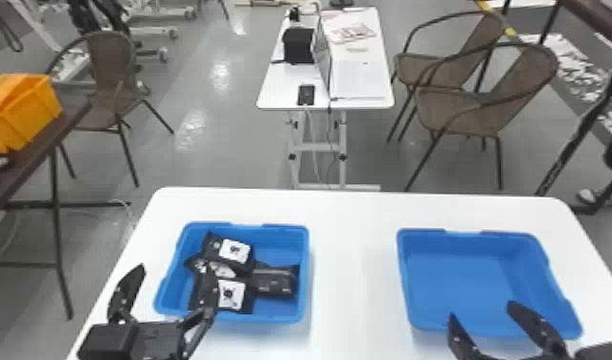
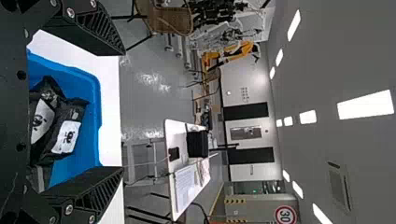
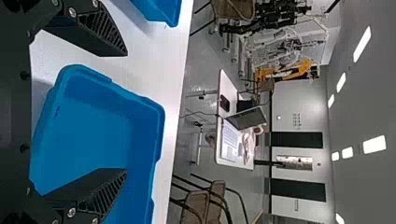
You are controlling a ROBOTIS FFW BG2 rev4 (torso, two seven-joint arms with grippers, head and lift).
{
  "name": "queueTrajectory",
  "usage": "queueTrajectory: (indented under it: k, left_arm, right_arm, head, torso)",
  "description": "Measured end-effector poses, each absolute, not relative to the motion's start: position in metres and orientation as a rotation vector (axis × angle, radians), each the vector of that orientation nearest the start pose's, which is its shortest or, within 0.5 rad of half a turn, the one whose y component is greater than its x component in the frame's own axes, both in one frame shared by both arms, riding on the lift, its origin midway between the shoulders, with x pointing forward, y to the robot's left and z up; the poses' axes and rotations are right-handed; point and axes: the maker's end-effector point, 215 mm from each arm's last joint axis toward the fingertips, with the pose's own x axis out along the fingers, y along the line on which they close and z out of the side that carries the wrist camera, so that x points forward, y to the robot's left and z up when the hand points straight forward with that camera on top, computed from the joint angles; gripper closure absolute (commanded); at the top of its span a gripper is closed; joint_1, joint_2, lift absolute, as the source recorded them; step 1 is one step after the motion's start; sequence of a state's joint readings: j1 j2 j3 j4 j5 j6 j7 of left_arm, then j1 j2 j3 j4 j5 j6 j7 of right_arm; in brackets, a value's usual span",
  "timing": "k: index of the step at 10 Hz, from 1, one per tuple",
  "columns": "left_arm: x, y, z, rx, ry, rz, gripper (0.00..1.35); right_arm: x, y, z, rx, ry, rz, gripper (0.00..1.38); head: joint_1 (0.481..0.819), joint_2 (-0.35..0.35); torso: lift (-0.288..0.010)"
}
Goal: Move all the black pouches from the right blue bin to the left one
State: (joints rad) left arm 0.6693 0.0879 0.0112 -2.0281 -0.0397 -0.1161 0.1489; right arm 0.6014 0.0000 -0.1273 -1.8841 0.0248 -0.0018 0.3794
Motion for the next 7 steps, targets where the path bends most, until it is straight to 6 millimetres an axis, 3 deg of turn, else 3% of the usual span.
queueTrajectory:
  k: [7]
  left_arm:
    - [0.3881,0.2688,-0.3801,0.127,0.094,0.096,0.16]
  right_arm:
    - [0.3764,-0.2207,-0.4671,-0.043,0.3,0.266,0.14]
  head:
    - [0.695,0.072]
  torso:
    - [0.01]
